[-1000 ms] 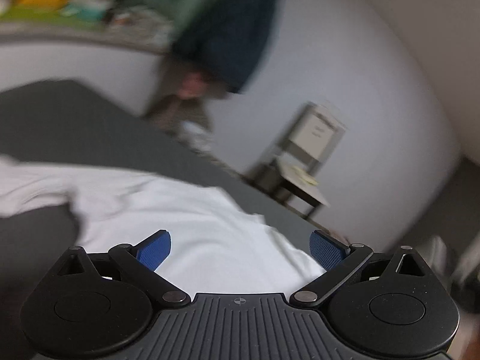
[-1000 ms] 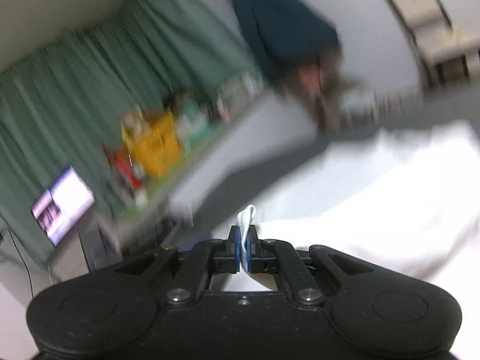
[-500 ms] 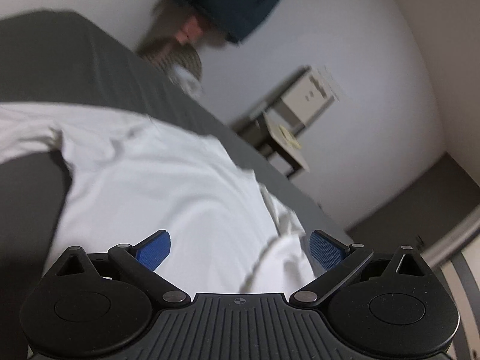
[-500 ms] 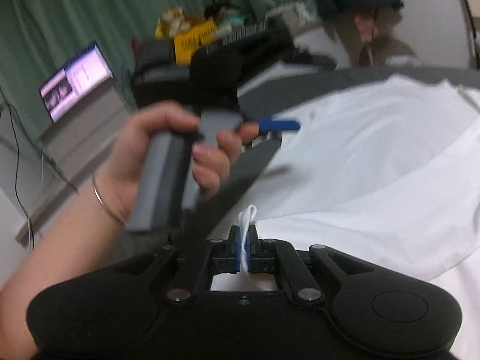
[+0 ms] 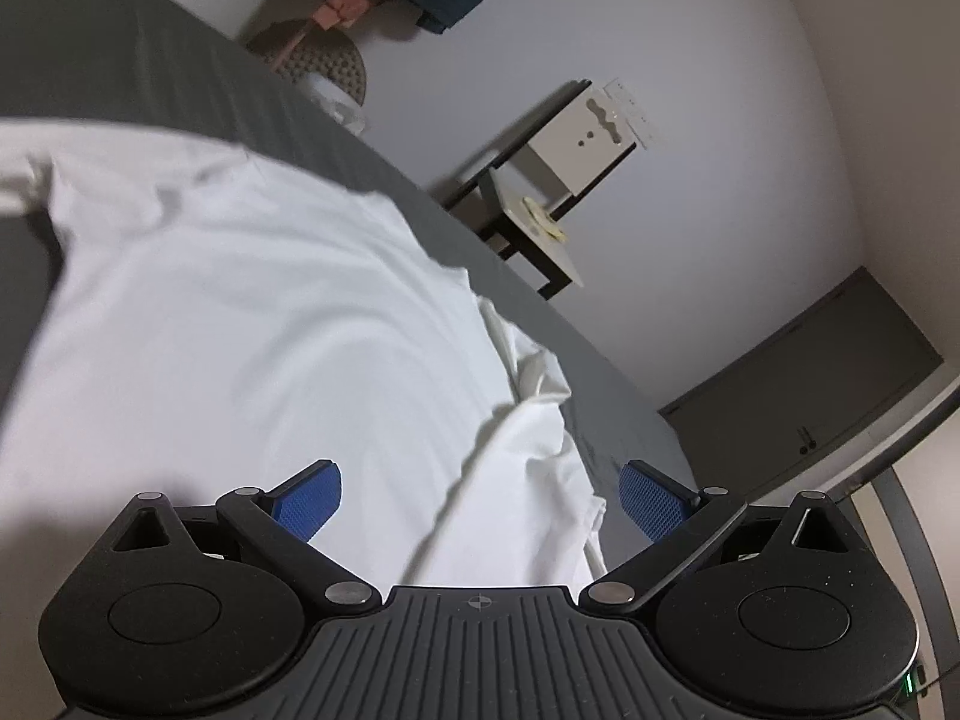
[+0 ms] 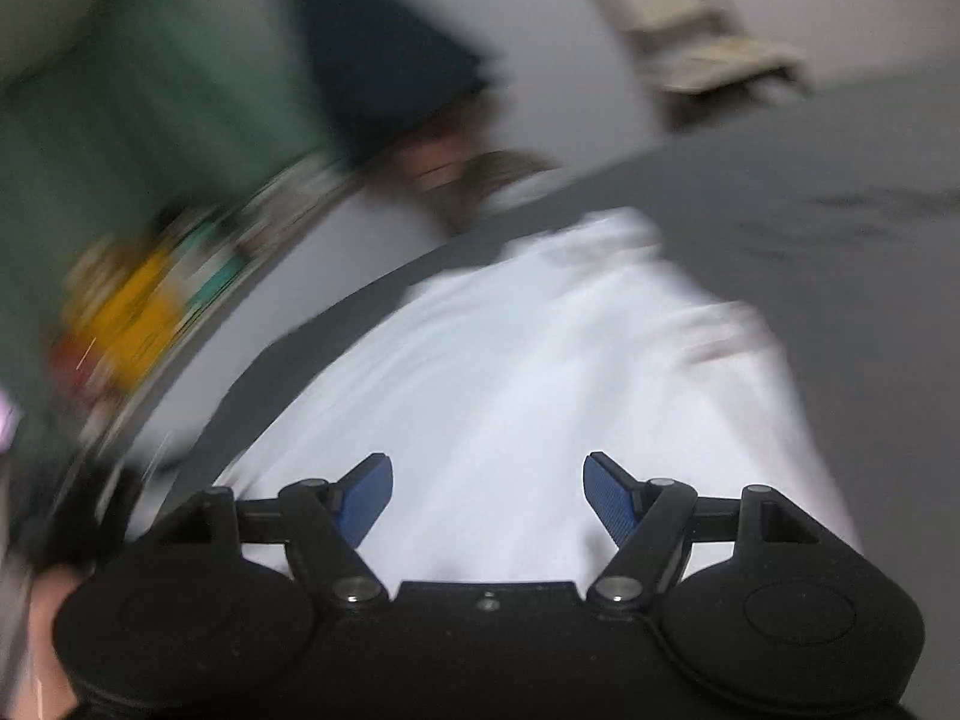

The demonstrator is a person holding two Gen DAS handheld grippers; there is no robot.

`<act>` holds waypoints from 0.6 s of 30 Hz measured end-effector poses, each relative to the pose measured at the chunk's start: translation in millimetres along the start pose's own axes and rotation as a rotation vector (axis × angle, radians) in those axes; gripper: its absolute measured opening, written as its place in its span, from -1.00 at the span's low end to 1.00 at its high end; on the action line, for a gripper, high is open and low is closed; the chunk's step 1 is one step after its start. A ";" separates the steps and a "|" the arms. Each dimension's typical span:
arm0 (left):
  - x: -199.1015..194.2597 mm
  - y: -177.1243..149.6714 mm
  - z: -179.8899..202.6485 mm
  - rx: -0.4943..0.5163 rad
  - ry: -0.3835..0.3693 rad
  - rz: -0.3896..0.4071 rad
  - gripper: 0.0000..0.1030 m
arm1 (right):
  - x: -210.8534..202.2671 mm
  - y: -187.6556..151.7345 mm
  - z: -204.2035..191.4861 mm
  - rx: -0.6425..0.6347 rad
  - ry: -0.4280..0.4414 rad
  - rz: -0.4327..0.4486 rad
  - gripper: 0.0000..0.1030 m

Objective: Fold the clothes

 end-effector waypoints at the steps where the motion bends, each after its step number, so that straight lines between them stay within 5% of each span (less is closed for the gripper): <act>1: 8.5 -8.5 2.2 0.009 0.003 -0.016 0.94 | 7.1 6.3 17.6 0.040 -0.014 0.003 0.32; 11: 47.4 -58.9 16.5 0.130 -0.030 -0.083 0.94 | 60.2 21.8 75.0 0.290 0.099 0.022 0.31; 18: 53.9 -67.9 15.0 0.175 -0.055 -0.068 0.94 | 68.2 38.4 97.3 0.417 0.122 0.144 0.32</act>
Point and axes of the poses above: each gripper's, at about its wrist camera, not at the fingertips, and x roughly the way its jaws point, z to its right, y to its top, the point moved 3 cm from there along x, roughly the way its jaws point, and after that the axes turned 3 degrees about z, right-handed, at the moved point
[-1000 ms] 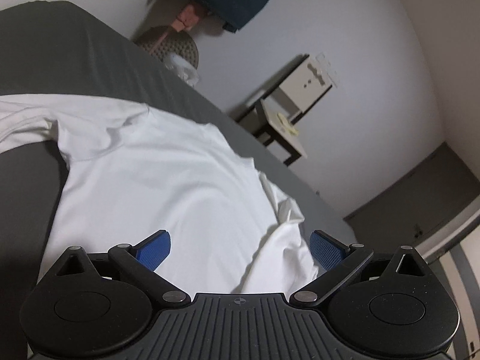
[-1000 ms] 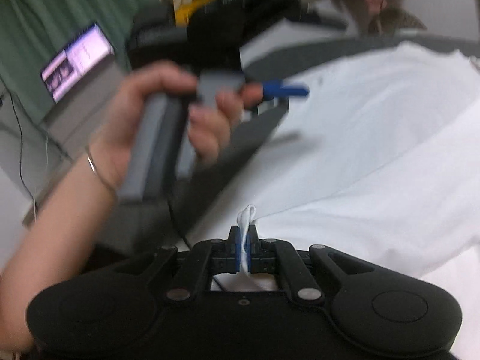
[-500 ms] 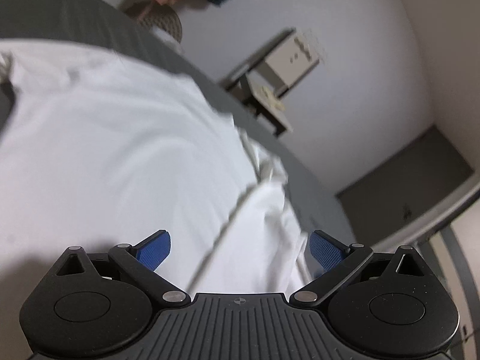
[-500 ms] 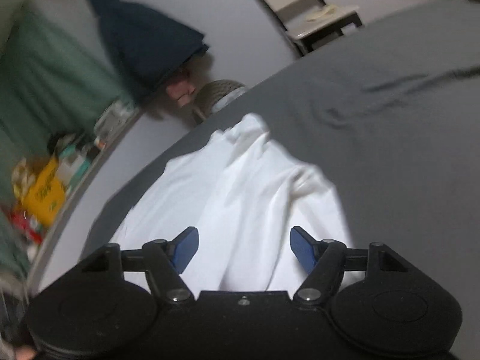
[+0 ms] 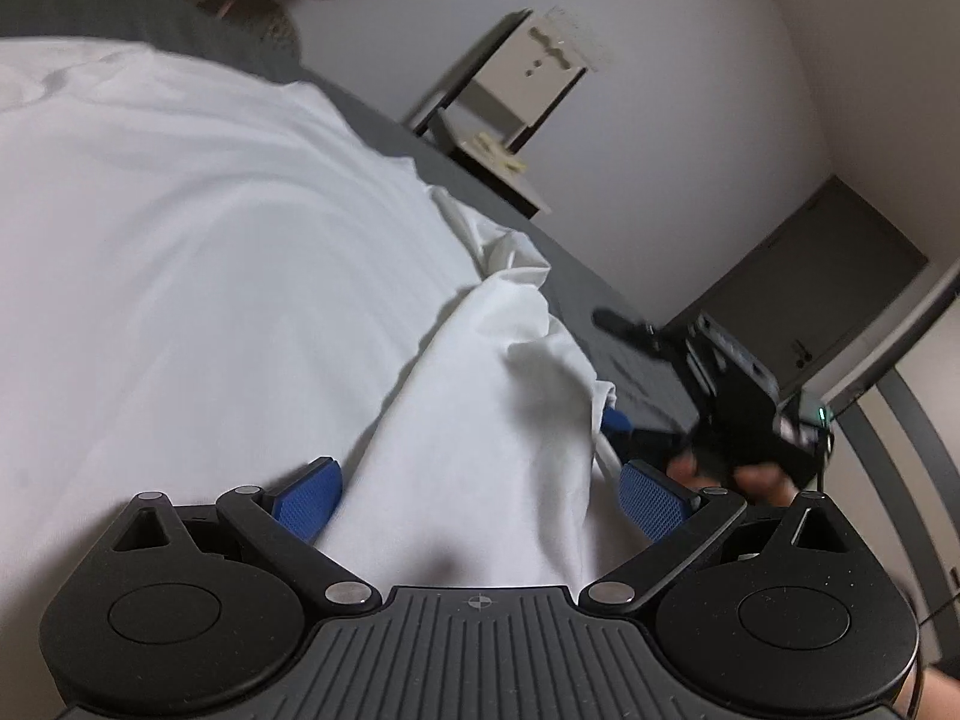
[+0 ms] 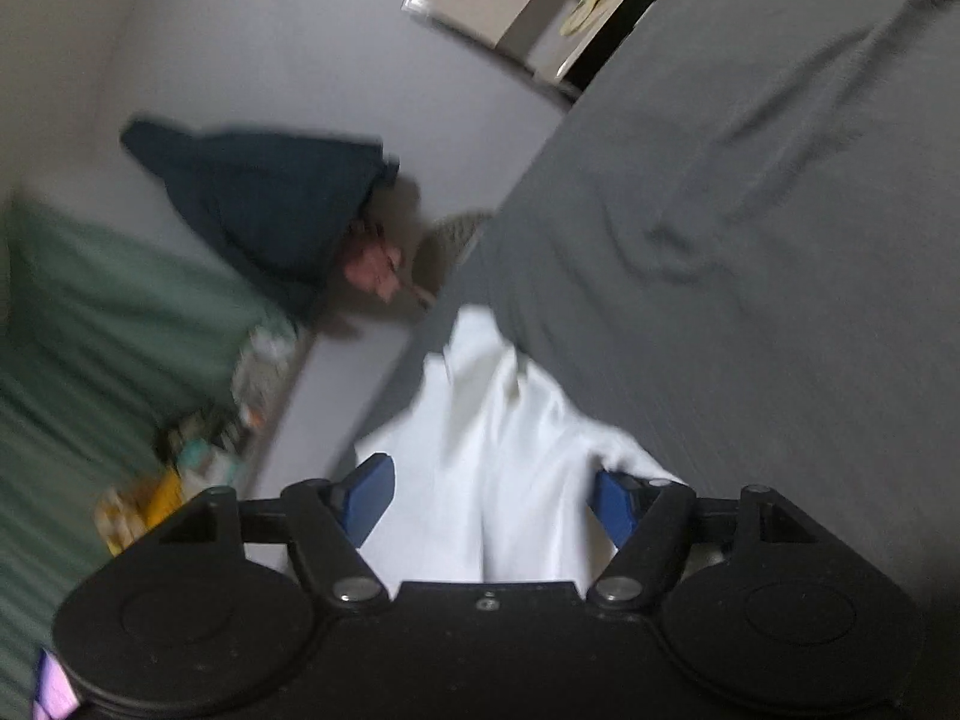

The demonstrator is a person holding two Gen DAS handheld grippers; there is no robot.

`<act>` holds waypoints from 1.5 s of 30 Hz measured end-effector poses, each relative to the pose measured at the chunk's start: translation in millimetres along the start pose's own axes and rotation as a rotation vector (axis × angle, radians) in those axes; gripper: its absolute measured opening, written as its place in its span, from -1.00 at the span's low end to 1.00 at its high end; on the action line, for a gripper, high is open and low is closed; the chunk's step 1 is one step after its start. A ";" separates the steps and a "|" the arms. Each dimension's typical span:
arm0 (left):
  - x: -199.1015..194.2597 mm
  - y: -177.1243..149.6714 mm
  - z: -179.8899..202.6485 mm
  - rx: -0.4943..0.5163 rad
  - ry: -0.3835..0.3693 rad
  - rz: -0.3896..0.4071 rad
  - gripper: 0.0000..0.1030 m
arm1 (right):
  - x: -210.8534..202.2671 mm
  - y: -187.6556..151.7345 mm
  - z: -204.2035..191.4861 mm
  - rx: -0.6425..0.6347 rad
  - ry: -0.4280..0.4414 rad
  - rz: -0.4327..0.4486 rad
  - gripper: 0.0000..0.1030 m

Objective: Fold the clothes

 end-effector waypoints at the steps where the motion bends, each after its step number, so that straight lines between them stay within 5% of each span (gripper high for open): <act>1: 0.4 -1.0 1.4 0.015 0.003 0.001 0.94 | -3.9 4.2 1.7 0.014 -0.003 0.027 0.30; 6: 5.2 -7.0 15.8 0.160 0.054 -0.018 0.94 | -20.1 9.8 20.7 0.015 -0.137 0.044 -0.30; 8: 6.0 -10.1 22.0 0.231 0.079 -0.024 0.94 | -19.3 8.5 25.6 0.000 -0.155 0.014 -0.34; 11: 5.8 -13.2 29.4 0.311 0.108 -0.033 0.94 | -31.8 6.7 17.6 -0.038 -0.178 -0.022 -0.07; 14: 5.1 -10.8 30.7 0.314 0.119 -0.035 0.94 | -50.2 5.6 -0.7 -0.120 -0.255 -0.021 0.51; 19: 1.8 -9.4 32.2 0.295 0.131 -0.025 0.94 | -36.4 23.6 -64.7 -0.410 -0.309 -0.043 0.51; 24: 5.8 -18.8 41.7 0.396 0.137 -0.037 0.94 | 80.9 38.4 -151.7 -0.892 -0.521 -0.268 0.56; 28: 6.9 -25.8 48.0 0.469 0.119 -0.049 0.94 | 181.7 13.3 -174.4 -1.233 -0.774 -0.608 0.61; 32: 9.0 -27.5 48.8 0.485 0.104 -0.046 0.94 | 230.8 -13.2 -164.0 -1.390 -0.943 -0.829 0.61; 37: 9.1 -23.7 42.8 0.441 0.063 -0.033 0.94 | 263.9 -45.2 -129.2 -1.417 -1.045 -1.057 0.62; 41: 9.4 -23.8 41.4 0.432 0.053 -0.033 0.94 | 266.5 -50.0 -100.2 -1.559 -1.198 -1.138 0.58; 43: 9.5 -23.9 40.8 0.428 0.048 -0.033 0.94 | 270.1 -44.7 -94.6 -1.658 -1.282 -1.084 0.43; 45: 9.7 -24.0 40.1 0.424 0.043 -0.033 0.94 | 274.7 -36.3 -94.1 -1.730 -1.343 -0.990 0.53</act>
Point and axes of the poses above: each gripper's, at about its wrist camera, not at the fingertips, and x roughly the way its jaws point, z to its right, y to its top, the point moved 3 cm from there along x, roughly the way its jaws point, and after that the axes turned 3 degrees about z, right-handed, at the moved point
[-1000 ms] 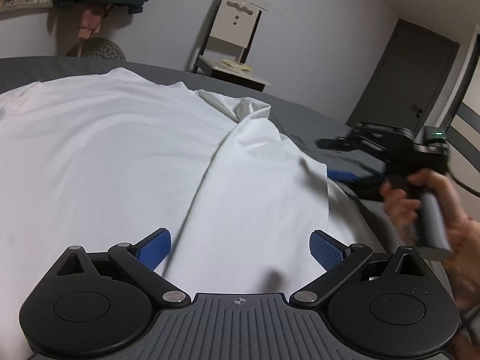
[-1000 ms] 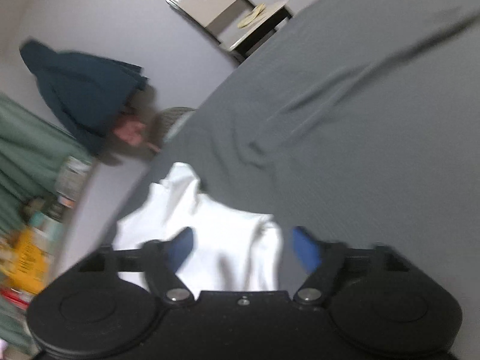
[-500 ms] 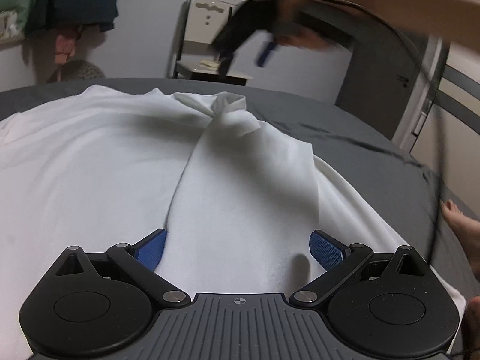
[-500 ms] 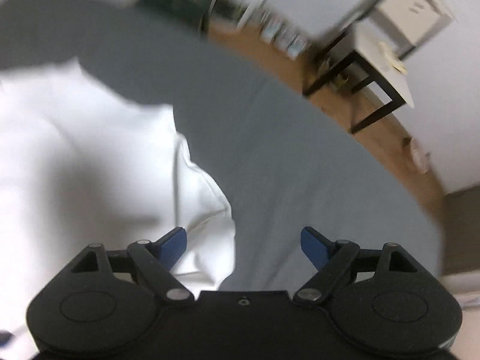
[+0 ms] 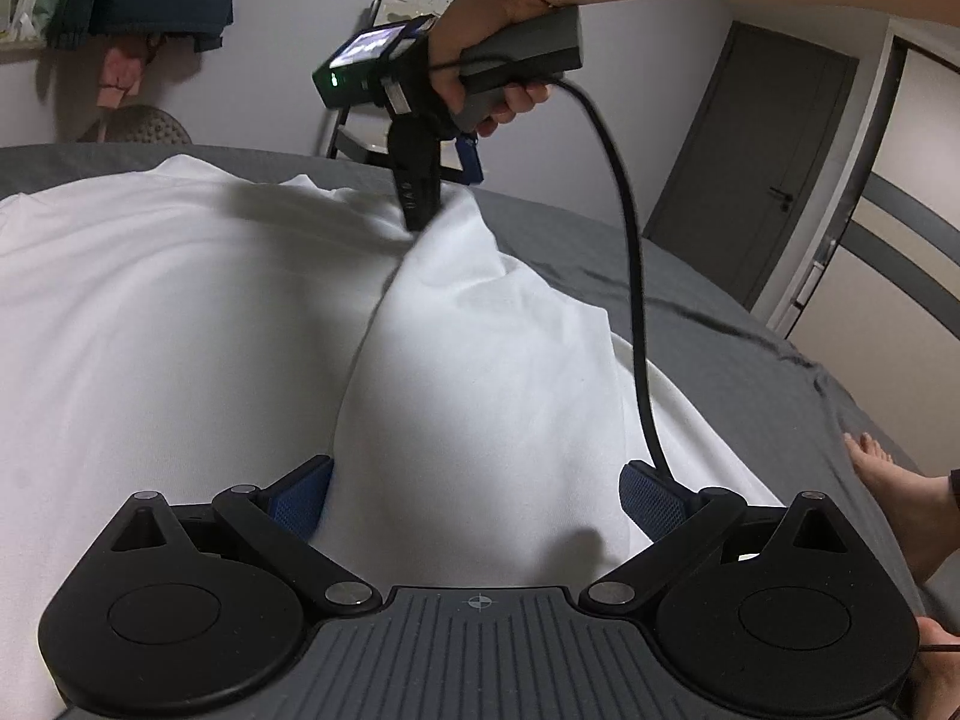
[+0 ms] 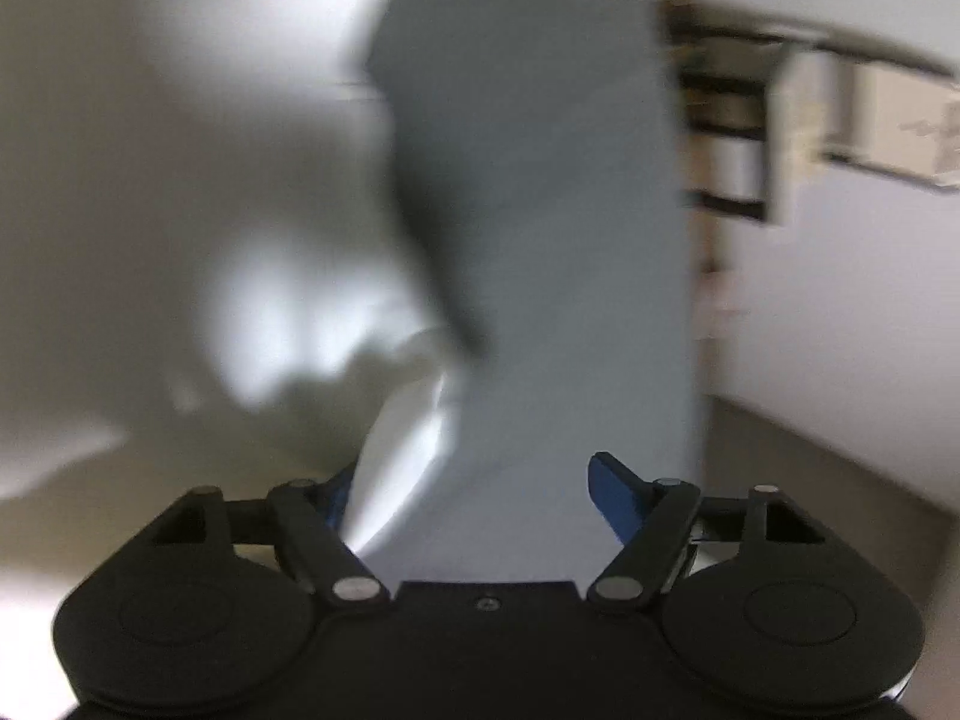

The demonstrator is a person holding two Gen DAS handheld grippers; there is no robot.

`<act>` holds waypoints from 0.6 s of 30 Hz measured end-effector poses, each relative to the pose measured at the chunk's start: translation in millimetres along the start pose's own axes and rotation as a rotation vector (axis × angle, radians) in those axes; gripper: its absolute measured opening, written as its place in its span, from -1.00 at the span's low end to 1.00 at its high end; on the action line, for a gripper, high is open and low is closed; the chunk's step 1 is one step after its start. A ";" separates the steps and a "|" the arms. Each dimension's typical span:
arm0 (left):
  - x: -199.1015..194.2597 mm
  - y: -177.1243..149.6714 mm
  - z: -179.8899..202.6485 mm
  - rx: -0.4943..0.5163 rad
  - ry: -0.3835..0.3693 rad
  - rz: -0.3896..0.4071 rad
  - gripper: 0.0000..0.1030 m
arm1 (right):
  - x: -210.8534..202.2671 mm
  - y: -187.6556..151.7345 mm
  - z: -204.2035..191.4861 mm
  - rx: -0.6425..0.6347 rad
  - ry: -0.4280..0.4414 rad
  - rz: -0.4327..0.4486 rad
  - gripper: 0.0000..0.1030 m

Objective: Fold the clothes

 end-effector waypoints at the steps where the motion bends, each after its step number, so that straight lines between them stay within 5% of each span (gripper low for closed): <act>1: 0.1 -0.2 -0.3 -0.002 -0.002 0.000 0.94 | 1.6 1.4 4.0 0.020 -0.025 0.010 0.54; 7: 0.6 -1.2 -1.9 -0.014 -0.017 0.003 0.95 | 17.5 8.4 0.4 0.101 -0.079 0.005 0.90; 16: 1.1 -1.2 -0.9 -0.009 -0.018 0.000 0.95 | -42.7 5.9 85.1 0.502 0.098 0.239 0.90; 18: 0.8 -0.1 -1.5 -0.012 -0.016 -0.001 0.95 | -47.0 -10.8 89.9 0.521 0.206 0.279 0.90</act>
Point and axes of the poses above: each gripper's, at about its wrist camera, not at the fingertips, and x roughly the way its jaws point, z to its right, y to its top, the point moved 3 cm from there along x, roughly the way its jaws point, and after that the axes turned 3 degrees about z, right-handed, at the moved point
